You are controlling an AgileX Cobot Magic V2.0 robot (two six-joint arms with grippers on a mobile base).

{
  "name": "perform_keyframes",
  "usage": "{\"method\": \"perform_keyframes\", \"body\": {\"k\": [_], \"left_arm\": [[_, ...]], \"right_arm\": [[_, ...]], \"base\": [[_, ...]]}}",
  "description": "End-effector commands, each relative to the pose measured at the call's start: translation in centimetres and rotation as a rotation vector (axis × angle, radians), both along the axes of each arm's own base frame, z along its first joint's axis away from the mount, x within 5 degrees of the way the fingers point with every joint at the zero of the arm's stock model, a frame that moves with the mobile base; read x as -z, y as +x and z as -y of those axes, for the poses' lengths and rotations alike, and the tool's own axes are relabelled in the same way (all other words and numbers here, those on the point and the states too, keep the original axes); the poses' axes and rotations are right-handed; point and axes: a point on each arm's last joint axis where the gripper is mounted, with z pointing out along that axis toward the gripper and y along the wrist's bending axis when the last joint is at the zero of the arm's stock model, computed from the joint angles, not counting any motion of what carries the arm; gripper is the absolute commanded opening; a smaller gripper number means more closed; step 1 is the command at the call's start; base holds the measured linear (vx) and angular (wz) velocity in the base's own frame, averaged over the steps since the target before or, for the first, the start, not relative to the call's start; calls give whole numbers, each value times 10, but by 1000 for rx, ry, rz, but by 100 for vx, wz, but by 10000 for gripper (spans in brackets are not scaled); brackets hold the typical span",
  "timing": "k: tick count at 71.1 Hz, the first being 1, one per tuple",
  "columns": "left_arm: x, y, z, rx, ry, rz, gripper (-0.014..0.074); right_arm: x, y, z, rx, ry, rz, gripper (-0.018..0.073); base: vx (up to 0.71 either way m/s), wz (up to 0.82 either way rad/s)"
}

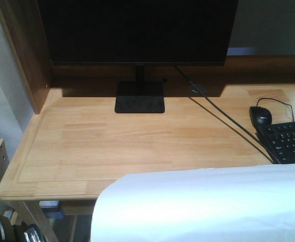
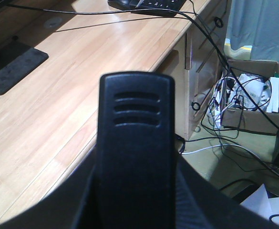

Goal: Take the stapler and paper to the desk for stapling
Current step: 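Approach the desk surface in front of the black monitor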

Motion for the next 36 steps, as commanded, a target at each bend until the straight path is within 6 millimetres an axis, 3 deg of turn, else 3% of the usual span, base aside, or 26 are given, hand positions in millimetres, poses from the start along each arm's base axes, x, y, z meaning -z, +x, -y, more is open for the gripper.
{"method": "perform_keyframes", "body": {"k": [1, 36], "left_arm": [[-17, 4, 2, -31, -103, 62, -6], [-17, 4, 2, -31, -103, 62, -6]], "right_arm": [[-1, -1, 1, -7, 21, 21, -8], [-1, -1, 1, -7, 21, 21, -8]], "base": [[7, 1], [5, 1]]}}
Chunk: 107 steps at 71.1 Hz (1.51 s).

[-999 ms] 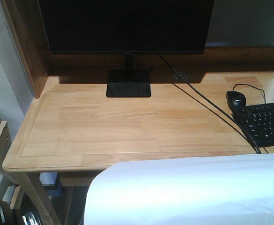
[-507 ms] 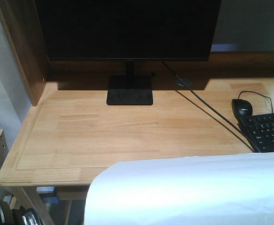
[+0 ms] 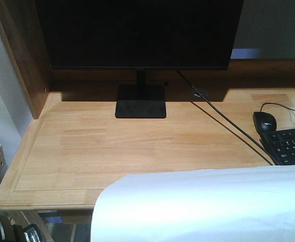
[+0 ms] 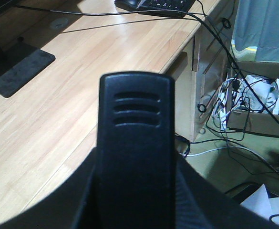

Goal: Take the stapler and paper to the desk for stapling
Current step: 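Approach the desk surface in front of the black monitor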

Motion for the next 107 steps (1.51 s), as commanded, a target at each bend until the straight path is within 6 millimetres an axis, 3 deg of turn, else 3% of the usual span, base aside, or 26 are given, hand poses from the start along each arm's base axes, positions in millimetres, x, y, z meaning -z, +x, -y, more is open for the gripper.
{"method": "perform_keyframes", "body": {"k": [1, 107], "left_arm": [[-17, 4, 2, -31, -103, 62, -6], [-17, 4, 2, -32, -104, 63, -6]], "right_arm": [[-1, -1, 1, -7, 21, 21, -8], [-1, -1, 1, -7, 21, 21, -8]], "base": [[4, 0], [1, 0]]}}
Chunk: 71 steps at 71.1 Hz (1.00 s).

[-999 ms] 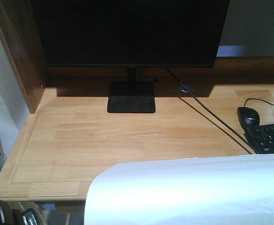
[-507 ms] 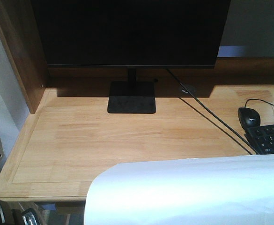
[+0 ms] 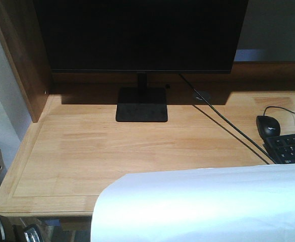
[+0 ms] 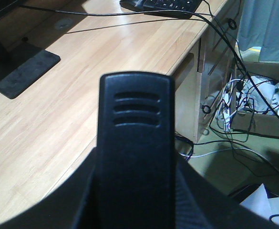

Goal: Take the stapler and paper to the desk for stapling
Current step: 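Approach the desk surface in front of the black monitor, then lower the stapler with the left gripper onto the desk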

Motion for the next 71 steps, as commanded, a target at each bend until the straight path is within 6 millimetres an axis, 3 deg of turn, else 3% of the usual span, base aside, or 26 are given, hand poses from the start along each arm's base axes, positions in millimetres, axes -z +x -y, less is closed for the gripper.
{"method": "perform_keyframes", "body": {"k": [1, 19, 33, 54, 66, 71], "left_arm": [[-18, 4, 2, -35, -106, 67, -6], [-11, 6, 2, -61, -132, 20, -6], [-23, 26, 8, -139, -199, -34, -6], [-61, 95, 43, -21, -6, -68, -6], [-60, 144, 66, 31, 84, -101, -6], [-50, 164, 75, 63, 134, -128, -6]], "right_arm": [[-1, -1, 1, -7, 21, 21, -8], [-1, -1, 1, -7, 21, 21, -8], [-1, -1, 1, -7, 21, 21, -8], [-1, -1, 1, -7, 21, 21, -8], [-1, -1, 1, -7, 21, 21, -8], [-1, -1, 1, -7, 21, 21, -8]], "base": [[0, 0], [0, 0], [0, 0], [0, 0], [0, 0], [0, 0]]}}
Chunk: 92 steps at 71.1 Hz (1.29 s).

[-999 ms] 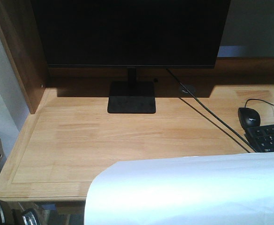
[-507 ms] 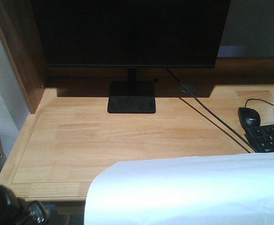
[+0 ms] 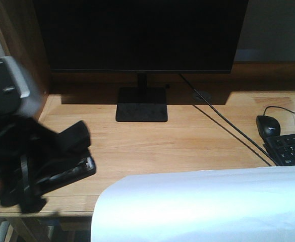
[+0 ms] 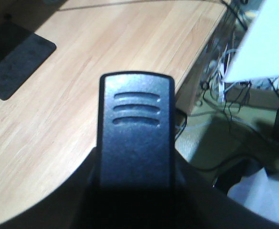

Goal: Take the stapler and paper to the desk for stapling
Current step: 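Lower the stapler with the left gripper onto the desk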

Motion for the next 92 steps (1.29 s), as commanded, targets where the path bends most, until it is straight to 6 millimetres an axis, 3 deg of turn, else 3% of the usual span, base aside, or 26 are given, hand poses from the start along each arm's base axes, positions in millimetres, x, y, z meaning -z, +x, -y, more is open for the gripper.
{"method": "perform_keyframes", "body": {"k": [1, 17, 39, 53, 69, 79, 92], "left_arm": [[-10, 27, 14, 29, -22, 59, -6], [21, 83, 39, 161, 101, 72, -6], [57, 155, 60, 187, 75, 134, -6], [87, 204, 52, 167, -28, 72, -6], [115, 243, 29, 190, -101, 66, -6], [131, 255, 19, 291, -121, 149, -6], [151, 268, 9, 281, -227, 178, -6]], "right_arm": [[-1, -1, 1, -7, 21, 21, -8], [-1, -1, 1, -7, 21, 21, -8], [-1, -1, 1, -7, 21, 21, -8], [-1, -1, 1, -7, 21, 21, -8], [-1, -1, 1, -7, 21, 21, -8], [-1, -1, 1, -7, 21, 21, -8], [-1, -1, 1, -7, 21, 21, -8]], "base": [[0, 0], [0, 0], [0, 0], [0, 0], [0, 0], [0, 0], [0, 0]]}}
